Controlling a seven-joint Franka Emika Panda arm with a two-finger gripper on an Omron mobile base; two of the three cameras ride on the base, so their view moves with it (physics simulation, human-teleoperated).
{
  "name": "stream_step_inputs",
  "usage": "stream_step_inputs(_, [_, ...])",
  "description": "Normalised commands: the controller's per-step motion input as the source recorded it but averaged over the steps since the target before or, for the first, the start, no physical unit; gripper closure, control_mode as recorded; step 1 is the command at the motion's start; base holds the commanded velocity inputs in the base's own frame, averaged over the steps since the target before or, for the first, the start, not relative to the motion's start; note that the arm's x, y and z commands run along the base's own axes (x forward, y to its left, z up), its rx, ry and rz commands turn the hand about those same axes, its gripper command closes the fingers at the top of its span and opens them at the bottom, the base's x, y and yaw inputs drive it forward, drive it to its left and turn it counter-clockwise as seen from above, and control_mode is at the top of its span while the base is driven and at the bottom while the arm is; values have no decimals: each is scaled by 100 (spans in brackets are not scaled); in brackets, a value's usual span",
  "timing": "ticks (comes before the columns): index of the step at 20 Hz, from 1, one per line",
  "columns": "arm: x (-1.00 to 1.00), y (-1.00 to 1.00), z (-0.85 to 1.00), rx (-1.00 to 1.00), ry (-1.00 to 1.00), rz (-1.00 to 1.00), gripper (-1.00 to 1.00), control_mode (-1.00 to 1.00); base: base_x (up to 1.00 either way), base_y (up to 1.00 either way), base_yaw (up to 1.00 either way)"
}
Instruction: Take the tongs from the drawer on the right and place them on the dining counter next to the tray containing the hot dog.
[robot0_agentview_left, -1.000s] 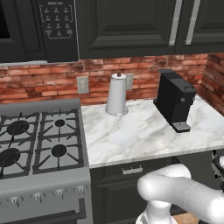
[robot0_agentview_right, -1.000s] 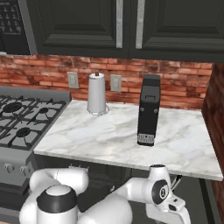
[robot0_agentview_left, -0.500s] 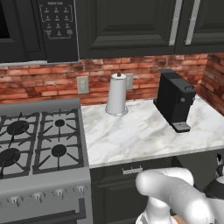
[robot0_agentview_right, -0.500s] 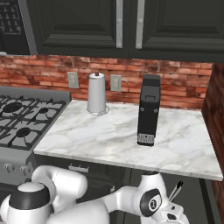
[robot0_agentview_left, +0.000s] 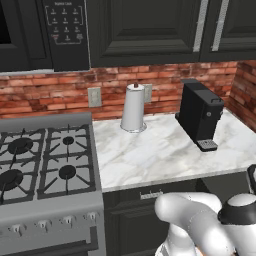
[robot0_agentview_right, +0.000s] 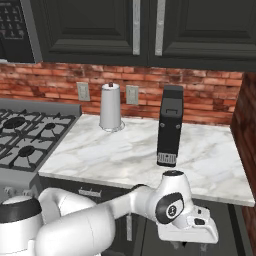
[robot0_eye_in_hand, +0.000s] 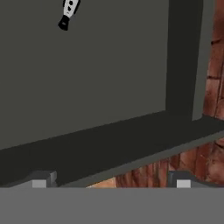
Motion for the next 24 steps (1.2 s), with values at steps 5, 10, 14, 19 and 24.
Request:
stream_step_inputs(5, [81, 12, 19, 17, -9, 6, -100, -100, 0, 0, 0])
stream_step_inputs(10, [73, 1, 0, 7, -8, 3, -100, -100, 0, 0, 0])
stream_step_inputs(14, [30, 0, 0, 0, -6, 0, -100, -100, 0, 0, 0])
stream_step_inputs(19, [2, 0, -10, 0, -10, -4, -100, -100, 0, 0, 0])
stream_step_inputs(24, [0, 0, -20, 1, -21, -9, -100, -100, 0, 0, 0])
